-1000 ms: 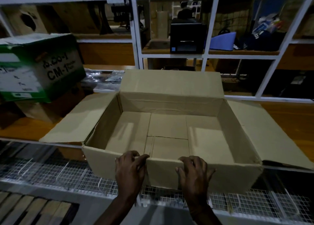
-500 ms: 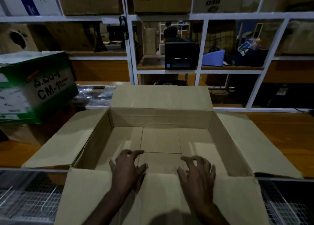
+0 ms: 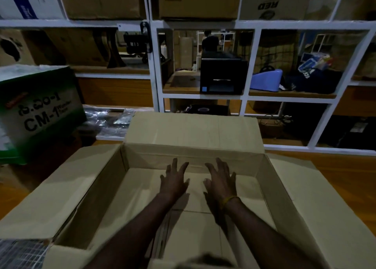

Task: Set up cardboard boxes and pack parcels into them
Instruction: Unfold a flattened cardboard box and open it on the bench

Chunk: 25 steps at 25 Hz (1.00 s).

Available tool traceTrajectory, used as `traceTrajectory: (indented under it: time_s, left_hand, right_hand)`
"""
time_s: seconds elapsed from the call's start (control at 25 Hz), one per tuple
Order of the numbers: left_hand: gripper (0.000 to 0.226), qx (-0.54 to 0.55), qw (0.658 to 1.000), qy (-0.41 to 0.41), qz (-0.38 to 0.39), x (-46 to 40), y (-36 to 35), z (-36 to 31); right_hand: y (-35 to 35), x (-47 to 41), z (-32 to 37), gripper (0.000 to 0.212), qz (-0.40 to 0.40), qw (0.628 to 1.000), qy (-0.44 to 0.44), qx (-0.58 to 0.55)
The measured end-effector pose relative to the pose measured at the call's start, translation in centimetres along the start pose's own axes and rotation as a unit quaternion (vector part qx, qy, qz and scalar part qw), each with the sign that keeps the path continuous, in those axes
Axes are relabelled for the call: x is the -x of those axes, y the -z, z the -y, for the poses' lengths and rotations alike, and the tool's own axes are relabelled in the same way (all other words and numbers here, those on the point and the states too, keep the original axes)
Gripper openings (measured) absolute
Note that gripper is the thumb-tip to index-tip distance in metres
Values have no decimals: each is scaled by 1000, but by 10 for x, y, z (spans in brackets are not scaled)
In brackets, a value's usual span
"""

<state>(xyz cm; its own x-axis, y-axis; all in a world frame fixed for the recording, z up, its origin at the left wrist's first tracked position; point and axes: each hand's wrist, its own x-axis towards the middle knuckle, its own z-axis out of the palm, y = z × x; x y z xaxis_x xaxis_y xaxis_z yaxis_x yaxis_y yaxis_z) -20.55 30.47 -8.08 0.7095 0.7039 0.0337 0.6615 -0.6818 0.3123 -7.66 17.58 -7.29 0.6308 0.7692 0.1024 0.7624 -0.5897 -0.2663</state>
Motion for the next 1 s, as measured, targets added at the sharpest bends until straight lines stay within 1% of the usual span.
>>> traceTrajectory:
  time_s: [0.16,0.36,0.48,0.64,0.8,0.96,1.0]
  left_hand:
    - [79,-35,999,-26,3,-80,5,1]
    - [82,-124,992,-21,0,-145,20,13]
    - [70,-156,988,-19,-16,-155,12,20]
    - [48,-154,987,-1,-44,-154,-2,19]
    - [45,-177,982,-1,-59,-161,-1,15]
    - [43,-182,981,-4,-73,-171,-2,20]
    - [43,-182,981,-2,-74,-174,-2,21]
  right_hand:
    - [-1,-80,-14,61,-24,997,41,59]
    - [1,-142,-40,75,-5,995,27,98]
    - [-13,-147,-50,79,0,993,21,113]
    - [-25,-146,-50,67,-14,989,18,147]
    - [-25,-153,-49,64,-14,986,12,165]
    - [-26,-168,-46,74,-7,984,12,176]
    - [-27,-173,-46,73,-8,984,16,179]
